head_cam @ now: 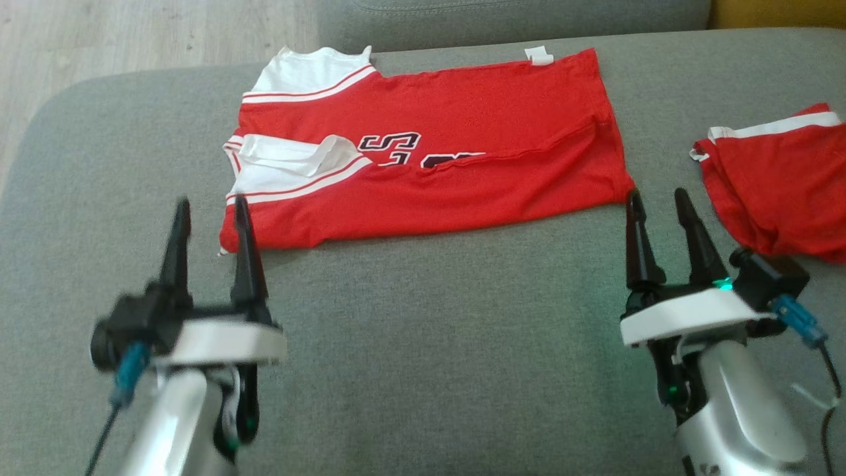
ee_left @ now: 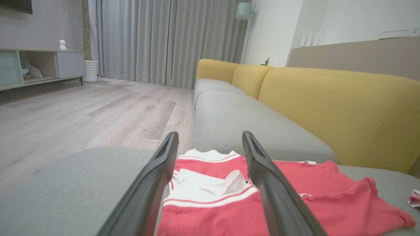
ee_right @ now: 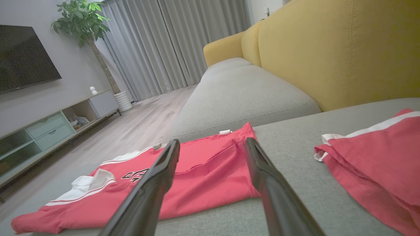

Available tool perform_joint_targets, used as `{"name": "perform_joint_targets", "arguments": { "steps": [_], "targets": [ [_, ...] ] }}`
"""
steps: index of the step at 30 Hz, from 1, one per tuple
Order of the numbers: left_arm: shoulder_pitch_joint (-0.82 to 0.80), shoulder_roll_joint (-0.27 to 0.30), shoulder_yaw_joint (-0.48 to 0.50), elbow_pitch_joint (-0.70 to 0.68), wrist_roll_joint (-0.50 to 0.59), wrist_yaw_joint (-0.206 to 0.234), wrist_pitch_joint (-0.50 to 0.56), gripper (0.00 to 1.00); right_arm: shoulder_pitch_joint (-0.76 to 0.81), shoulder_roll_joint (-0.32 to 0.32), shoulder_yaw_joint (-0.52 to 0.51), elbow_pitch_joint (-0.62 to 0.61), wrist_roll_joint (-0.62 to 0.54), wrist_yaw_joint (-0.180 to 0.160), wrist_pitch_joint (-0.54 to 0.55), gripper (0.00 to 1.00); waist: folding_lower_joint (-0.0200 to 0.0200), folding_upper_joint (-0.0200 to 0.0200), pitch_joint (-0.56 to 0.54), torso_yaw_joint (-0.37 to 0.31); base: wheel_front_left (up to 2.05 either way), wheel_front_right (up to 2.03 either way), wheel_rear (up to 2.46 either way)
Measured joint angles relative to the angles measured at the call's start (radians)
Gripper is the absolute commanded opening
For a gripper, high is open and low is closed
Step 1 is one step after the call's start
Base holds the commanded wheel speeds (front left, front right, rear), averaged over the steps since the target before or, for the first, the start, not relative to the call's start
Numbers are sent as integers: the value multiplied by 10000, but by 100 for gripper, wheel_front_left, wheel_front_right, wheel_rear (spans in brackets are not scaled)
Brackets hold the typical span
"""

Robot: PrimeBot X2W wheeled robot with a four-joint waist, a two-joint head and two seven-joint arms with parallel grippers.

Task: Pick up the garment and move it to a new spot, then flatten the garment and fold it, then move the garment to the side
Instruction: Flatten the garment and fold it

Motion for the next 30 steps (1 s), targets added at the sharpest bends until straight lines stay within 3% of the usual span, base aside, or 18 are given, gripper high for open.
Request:
{"name": "perform_joint_targets", "arguments": {
  "steps": [7, 20, 30],
  "targets": [
    [592, -184, 562, 499, 665, -612, 2, 100, 297, 25, 257, -537, 184, 0, 0, 100, 2, 0, 142, -47, 0, 0, 0],
    [-1983, 155, 606, 4510, 754, -894, 1005, 100, -150, 25, 742, -1018, 182, 0, 0, 100, 5, 0, 1304, -451, 0, 0, 0],
    [-3130, 401, 568, 6506, 738, -1053, 1866, 100, -320, 25, 846, -1091, 337, 0, 0, 100, 4, 0, 1754, -852, 0, 0, 0]
  ]
}}
